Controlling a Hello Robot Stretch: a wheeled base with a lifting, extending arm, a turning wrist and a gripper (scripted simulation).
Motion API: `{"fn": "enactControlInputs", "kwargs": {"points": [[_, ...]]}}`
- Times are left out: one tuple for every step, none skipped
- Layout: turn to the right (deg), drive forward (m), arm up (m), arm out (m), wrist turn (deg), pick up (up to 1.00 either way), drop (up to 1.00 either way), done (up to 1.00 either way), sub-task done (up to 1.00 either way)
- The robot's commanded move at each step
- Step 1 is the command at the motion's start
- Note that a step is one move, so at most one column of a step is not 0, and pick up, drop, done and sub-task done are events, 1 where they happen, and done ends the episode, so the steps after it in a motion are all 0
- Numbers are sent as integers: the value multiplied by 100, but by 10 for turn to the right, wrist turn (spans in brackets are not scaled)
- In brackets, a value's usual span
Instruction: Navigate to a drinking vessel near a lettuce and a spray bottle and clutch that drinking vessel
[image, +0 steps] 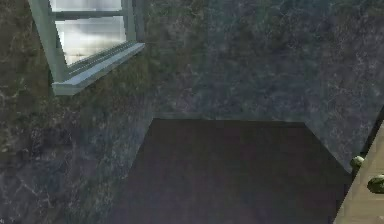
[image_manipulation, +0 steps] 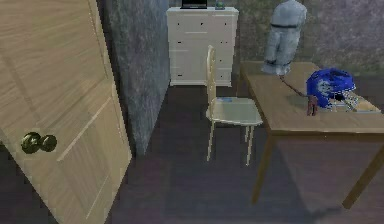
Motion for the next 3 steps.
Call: {"fn": "enactControlInputs", "kwargs": {"points": [[30, 0, 0, 0, 0, 0, 0, 0, 0], [0, 65, 0, 0, 0, 0, 0, 0, 0], [90, 0, 0, 0, 0, 0, 0, 0, 0]]}}
